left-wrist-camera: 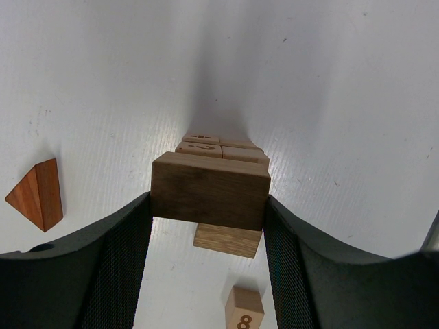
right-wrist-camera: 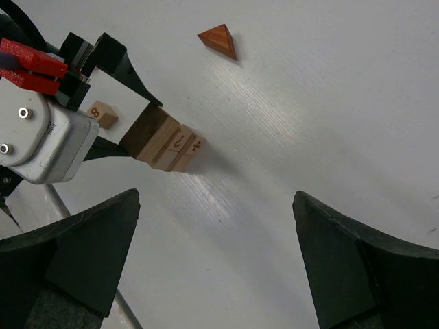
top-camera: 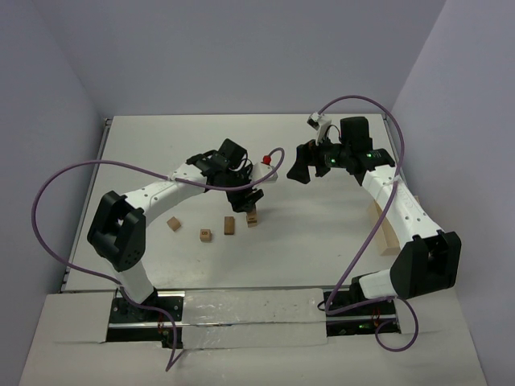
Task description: Build the wood block tower
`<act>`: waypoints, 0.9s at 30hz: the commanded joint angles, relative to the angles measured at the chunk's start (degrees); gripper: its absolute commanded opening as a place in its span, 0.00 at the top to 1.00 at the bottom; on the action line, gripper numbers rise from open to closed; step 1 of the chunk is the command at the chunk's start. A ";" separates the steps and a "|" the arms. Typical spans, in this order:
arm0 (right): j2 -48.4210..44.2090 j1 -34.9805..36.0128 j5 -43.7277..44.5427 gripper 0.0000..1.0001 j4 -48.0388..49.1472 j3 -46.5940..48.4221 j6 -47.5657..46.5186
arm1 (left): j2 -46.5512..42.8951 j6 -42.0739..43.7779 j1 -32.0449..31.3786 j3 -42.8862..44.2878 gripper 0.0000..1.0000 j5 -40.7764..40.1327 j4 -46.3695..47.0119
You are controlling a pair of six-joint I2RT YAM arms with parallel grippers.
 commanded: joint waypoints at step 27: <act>0.49 -0.42 -0.02 0.00 0.60 2.58 0.60 | -1.87 -0.56 -0.38 -0.30 0.45 0.49 2.29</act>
